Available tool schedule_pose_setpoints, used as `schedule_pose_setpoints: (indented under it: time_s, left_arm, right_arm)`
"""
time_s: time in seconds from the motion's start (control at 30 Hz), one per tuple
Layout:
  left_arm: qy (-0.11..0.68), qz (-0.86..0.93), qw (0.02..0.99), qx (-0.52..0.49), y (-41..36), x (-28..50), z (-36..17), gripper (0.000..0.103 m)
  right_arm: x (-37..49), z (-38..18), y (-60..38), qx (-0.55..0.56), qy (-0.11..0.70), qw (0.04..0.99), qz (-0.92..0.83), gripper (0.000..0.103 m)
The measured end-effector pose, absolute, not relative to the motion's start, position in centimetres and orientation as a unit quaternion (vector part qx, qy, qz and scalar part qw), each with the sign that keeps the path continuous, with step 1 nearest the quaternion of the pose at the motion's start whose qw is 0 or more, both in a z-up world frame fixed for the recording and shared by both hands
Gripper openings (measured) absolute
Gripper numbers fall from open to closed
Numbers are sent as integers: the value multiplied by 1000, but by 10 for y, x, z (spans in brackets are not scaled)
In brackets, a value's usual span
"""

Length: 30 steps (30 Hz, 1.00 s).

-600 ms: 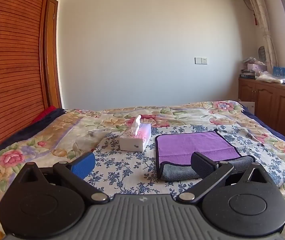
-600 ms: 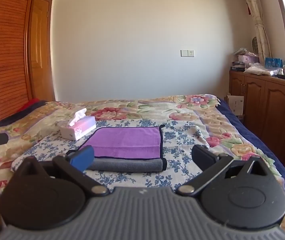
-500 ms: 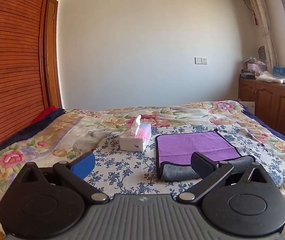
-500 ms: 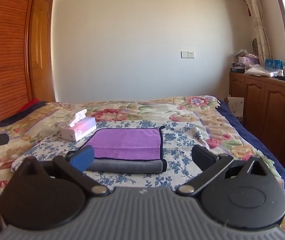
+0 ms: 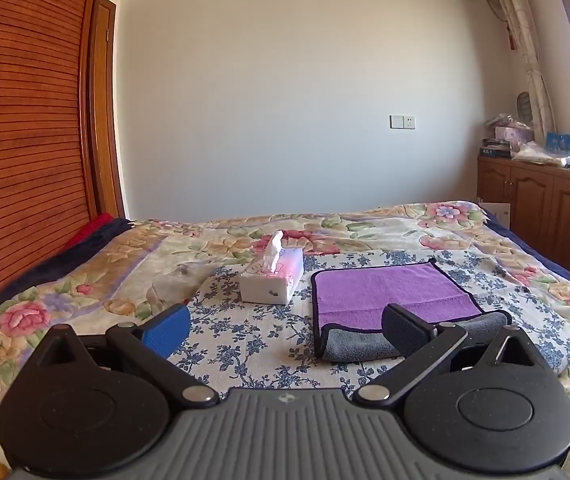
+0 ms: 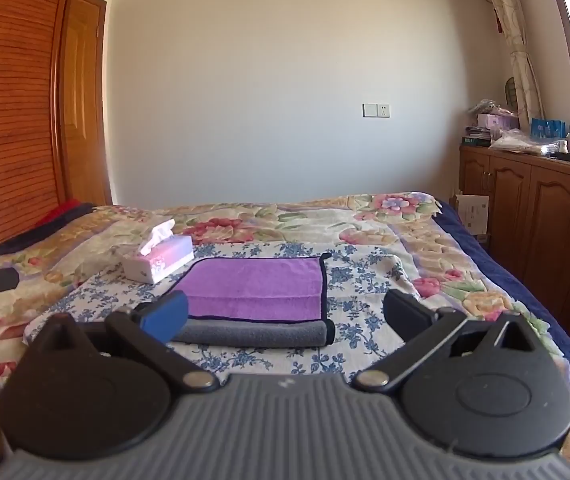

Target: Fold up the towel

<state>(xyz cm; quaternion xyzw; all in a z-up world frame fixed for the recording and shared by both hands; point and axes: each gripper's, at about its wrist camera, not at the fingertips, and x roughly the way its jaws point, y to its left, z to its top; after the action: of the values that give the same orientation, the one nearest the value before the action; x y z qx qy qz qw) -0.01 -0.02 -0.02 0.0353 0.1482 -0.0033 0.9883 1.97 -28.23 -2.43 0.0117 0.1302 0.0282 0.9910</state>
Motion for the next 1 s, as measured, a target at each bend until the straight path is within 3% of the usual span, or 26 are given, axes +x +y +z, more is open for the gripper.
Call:
schedule_pose_setpoints:
  time_s: [1.0]
  left_arm:
    - [150,-3,988,39,0,0,-2,103]
  right_arm:
    - [23,-26,-281,11,133,991,29,103]
